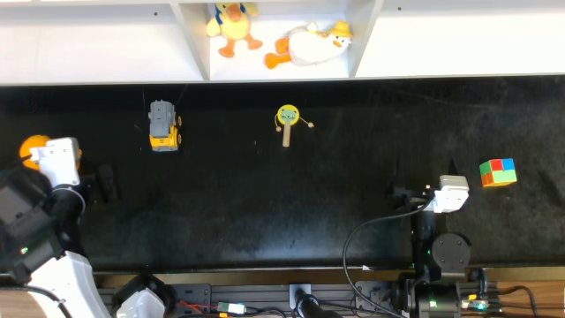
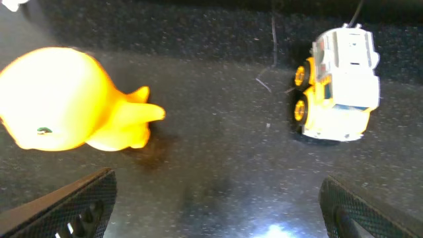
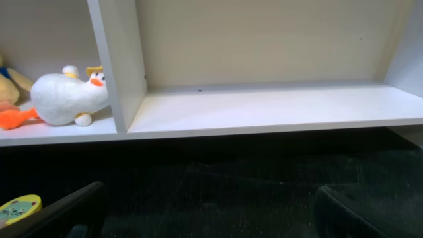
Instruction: Store Toys
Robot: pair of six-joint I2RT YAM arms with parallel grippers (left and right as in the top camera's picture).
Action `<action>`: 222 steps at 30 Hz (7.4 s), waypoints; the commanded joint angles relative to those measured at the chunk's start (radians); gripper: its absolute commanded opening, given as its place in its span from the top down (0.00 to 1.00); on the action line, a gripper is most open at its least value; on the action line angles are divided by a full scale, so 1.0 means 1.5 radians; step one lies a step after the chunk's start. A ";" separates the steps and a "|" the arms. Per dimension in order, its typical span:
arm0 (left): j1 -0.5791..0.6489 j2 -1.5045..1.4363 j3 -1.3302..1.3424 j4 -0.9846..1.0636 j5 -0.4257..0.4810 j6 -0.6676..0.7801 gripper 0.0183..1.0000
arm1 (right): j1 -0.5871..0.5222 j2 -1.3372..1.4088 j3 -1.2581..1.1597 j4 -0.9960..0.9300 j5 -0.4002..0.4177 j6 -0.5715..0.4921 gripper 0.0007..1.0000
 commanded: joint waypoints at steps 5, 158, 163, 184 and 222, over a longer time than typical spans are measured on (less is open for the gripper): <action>0.083 0.010 0.019 0.003 0.072 0.101 0.01 | -0.001 -0.007 -0.009 0.003 -0.003 0.003 0.00; -0.014 0.363 0.244 0.441 0.032 -0.244 0.98 | -0.001 -0.007 -0.009 0.003 -0.003 0.003 0.00; -0.014 0.390 0.275 0.421 0.033 -0.244 0.98 | -0.001 -0.007 -0.009 0.003 -0.003 0.003 0.00; -0.043 0.440 0.318 0.392 0.022 -0.231 0.98 | -0.001 -0.007 -0.009 0.003 -0.003 0.003 0.00; -0.108 0.495 0.335 0.412 -0.053 -0.215 0.94 | -0.001 -0.007 -0.009 0.003 -0.003 0.003 0.01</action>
